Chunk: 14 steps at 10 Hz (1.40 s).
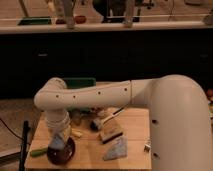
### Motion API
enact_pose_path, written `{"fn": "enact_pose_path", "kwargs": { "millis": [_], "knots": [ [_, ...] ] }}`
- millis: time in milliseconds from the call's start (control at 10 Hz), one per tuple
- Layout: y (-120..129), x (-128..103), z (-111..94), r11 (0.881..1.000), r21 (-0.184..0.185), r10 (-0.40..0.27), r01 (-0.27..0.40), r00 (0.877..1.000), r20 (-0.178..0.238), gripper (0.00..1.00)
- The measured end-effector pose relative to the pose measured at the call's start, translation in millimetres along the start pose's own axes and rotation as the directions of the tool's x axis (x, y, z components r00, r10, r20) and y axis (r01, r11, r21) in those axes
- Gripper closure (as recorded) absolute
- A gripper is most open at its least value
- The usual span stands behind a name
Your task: Place sponge in purple bowl
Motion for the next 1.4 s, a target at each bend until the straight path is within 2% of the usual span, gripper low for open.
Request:
{"fn": "enact_pose_path", "kwargs": {
  "millis": [400,800,1000,1400],
  "knots": [
    [5,-24,6,1.000,-0.007,-0.019,0.019,0.998,0.066,0.95],
    [3,-32,19,0.999,0.007,-0.042,0.041,0.990,0.133,0.95],
    [4,-31,25,0.999,0.012,-0.044,0.043,0.987,0.157,0.83],
    [7,-29,30,0.999,0.023,-0.039,0.035,0.983,0.181,0.41]
  ]
}}
